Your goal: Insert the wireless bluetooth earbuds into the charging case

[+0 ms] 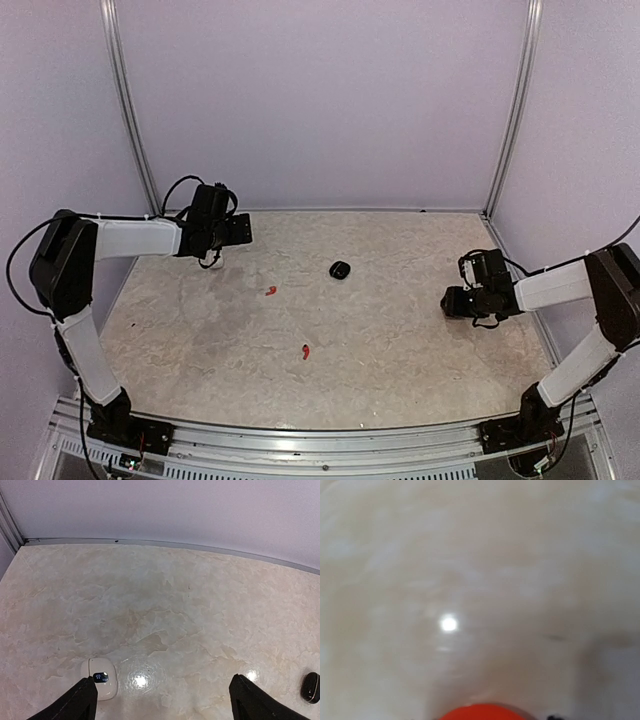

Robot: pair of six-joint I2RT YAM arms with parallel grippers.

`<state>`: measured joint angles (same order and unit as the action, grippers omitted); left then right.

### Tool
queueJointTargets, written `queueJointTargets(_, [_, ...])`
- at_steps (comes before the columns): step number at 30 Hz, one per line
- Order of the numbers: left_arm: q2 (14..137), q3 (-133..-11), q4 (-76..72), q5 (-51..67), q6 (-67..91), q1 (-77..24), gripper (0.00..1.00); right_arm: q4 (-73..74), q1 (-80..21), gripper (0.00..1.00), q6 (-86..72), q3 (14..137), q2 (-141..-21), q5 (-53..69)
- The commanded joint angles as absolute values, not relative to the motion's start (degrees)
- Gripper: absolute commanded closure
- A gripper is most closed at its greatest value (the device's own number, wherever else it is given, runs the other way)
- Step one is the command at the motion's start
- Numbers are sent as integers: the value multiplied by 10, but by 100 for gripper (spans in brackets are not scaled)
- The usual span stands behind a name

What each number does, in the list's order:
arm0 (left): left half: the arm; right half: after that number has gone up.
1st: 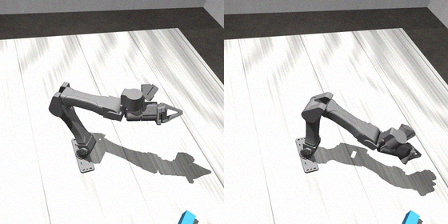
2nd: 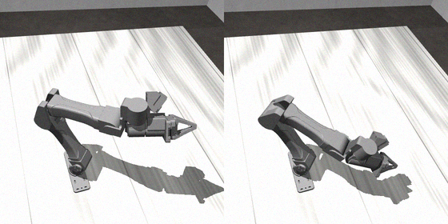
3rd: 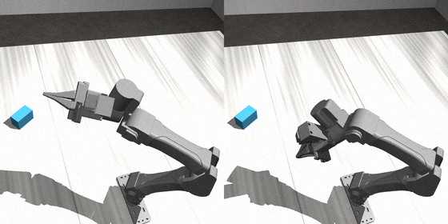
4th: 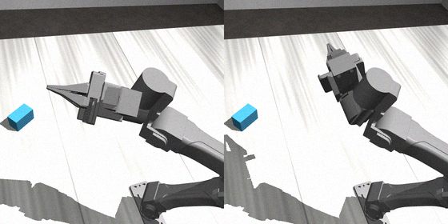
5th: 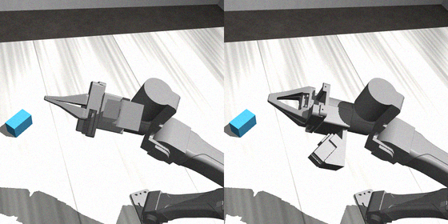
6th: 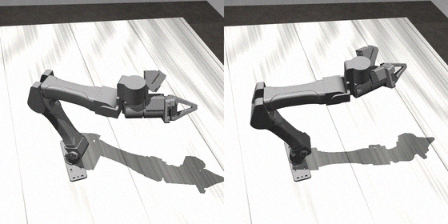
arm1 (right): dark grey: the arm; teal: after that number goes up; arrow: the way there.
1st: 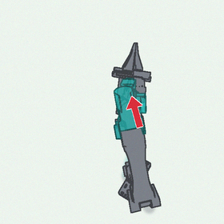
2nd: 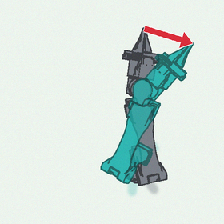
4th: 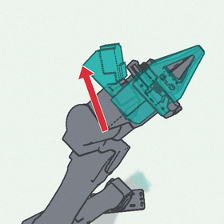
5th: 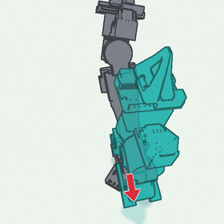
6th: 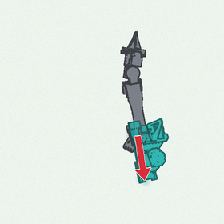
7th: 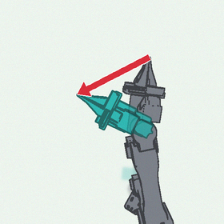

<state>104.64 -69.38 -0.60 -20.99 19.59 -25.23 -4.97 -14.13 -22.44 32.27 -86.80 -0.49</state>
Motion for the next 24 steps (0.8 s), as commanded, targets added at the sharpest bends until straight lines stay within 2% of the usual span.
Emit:
queueJointTargets(1, [1013,-674,-28,-172,183,-268,9,-42,-185,47,-205,329,-885,22])
queueJointTargets(7, [985,-653,-41,-69,180,-303,9,-57,-250,61,-144,341,-861,62])
queueJointTargets(17, [952,-599,-92,149,206,-362,12,-113,-336,63,-53,331,-786,140])
queueJointTargets(24, [965,-578,-117,272,198,-427,15,-131,-421,62,-11,316,-713,136])
